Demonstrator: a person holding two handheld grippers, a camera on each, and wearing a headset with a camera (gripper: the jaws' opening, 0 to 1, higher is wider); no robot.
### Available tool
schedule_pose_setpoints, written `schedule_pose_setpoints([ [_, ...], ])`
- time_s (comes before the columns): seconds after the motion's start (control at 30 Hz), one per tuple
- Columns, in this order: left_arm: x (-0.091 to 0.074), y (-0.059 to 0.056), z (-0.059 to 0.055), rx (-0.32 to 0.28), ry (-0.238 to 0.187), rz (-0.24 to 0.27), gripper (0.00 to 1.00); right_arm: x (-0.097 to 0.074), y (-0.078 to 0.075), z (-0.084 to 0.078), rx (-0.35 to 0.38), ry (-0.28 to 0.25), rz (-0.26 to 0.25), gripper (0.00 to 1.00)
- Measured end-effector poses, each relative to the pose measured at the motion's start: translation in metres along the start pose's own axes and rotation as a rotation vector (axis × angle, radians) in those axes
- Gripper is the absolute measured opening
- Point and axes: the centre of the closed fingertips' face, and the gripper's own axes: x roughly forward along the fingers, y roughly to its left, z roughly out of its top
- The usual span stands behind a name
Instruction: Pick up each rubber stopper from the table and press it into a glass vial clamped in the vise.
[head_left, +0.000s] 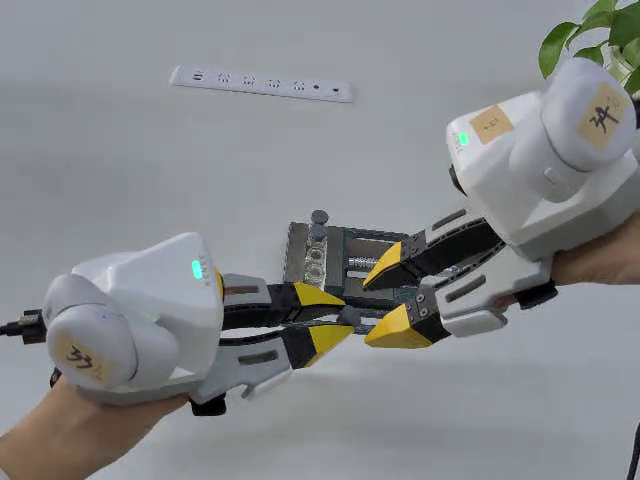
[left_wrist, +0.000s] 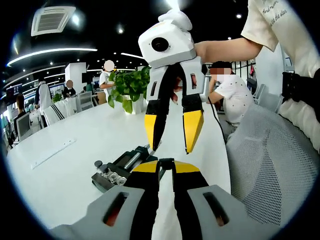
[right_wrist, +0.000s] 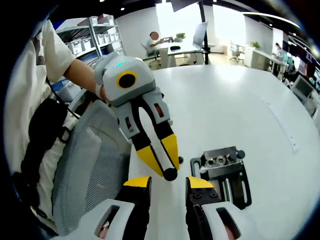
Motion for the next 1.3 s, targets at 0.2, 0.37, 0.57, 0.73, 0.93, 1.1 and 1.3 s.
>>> schedule_pose_setpoints([
  [0.2,-0.001,0.0,0.001,0.036,-0.005,0.011,0.06,0.0,-0.005,0.004,0.09,-0.038,-0.003,0.19],
  [0.37,-0.001,0.002,0.002,0.049,-0.011,0.022,0.05,0.001,-0.007,0.005,0.135,-0.064,-0.001,0.16],
  [0.57,-0.002,0.003,0.002,0.065,-0.014,0.031,0.05,0.001,-0.008,0.004,0.165,-0.07,0.003,0.12],
  [0.73,-0.002,0.003,0.003,0.082,-0.015,0.032,0.05,-0.001,-0.011,0.008,0.223,-0.111,0.012,0.11],
  [0.93,-0.001,0.004,0.007,0.099,-0.02,0.044,0.05,-0.001,-0.012,0.005,0.245,-0.111,0.006,0.12],
  [1.1,-0.001,0.005,0.008,0.114,-0.021,0.052,0.05,-0.001,-0.015,0.004,0.282,-0.127,0.007,0.11],
  [1.3,-0.002,0.007,0.008,0.122,-0.021,0.063,0.05,-0.001,-0.015,0.006,0.314,-0.145,0.016,0.09],
])
